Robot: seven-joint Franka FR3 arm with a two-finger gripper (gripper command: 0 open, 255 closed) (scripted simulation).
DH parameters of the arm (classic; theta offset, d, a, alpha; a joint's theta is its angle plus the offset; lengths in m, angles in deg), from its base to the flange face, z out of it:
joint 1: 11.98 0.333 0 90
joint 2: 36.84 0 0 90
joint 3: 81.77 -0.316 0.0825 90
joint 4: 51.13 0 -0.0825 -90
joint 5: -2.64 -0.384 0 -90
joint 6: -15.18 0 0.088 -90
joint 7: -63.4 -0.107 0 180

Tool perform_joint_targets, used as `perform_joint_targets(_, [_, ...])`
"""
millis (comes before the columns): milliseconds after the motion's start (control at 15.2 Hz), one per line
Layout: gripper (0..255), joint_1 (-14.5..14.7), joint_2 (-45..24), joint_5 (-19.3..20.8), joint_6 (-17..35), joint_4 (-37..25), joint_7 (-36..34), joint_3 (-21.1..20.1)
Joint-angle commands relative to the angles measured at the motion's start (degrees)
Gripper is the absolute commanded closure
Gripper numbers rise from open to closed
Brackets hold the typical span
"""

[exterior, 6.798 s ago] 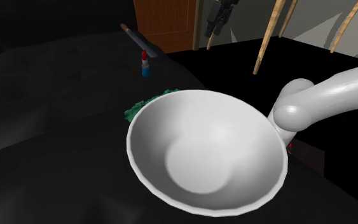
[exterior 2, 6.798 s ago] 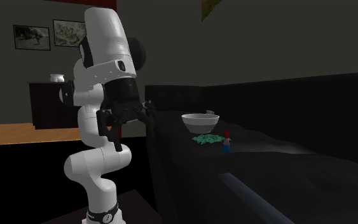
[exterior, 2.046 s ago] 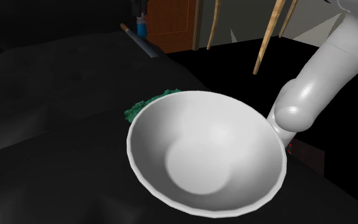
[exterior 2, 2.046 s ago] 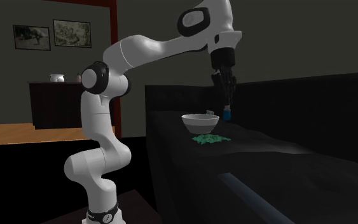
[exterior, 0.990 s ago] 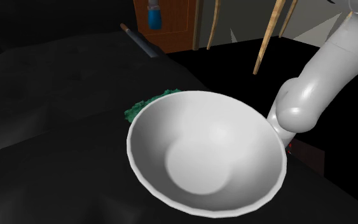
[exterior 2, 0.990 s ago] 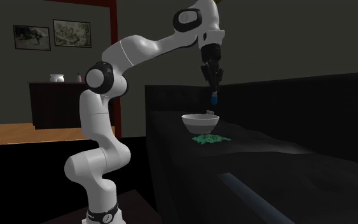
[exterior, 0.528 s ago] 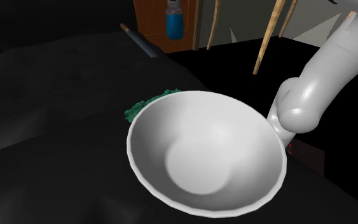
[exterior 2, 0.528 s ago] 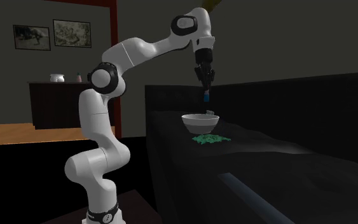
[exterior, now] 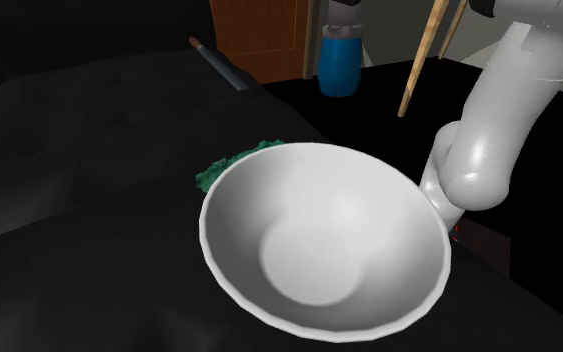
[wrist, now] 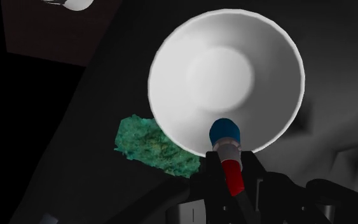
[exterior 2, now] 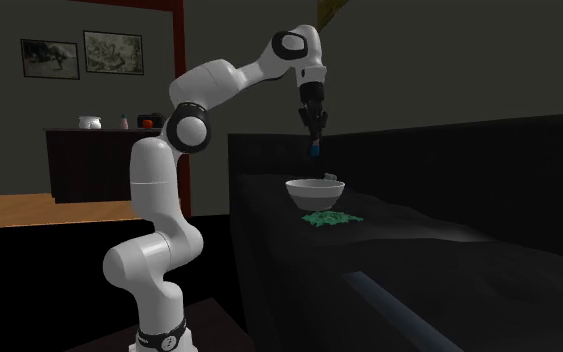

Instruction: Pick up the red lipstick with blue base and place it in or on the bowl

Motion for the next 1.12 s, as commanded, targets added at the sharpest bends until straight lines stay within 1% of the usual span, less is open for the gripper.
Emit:
perform_joint_targets(0, [255, 1.2, -1.0, 1.0, 0.1, -0.1, -2.4, -1.4])
perform_joint_targets(132, [255, -1.3, 3.5, -3.8, 3.1, 4.5, 0.3, 1.3])
perform_joint_targets(264, [255, -2.3, 7.2, -7.3, 5.6, 8.5, 2.4, 4.0])
perform_joint_targets(396, [255, -1.9, 9.9, -9.7, 7.8, 12.2, 3.9, 6.6])
perform_joint_targets(594, [255, -1.4, 13.1, -12.2, 10.8, 17.1, 5.5, 9.4])
perform_joint_targets(1056, [255, 0.3, 18.4, -15.8, 16.9, 27.0, 7.8, 13.3])
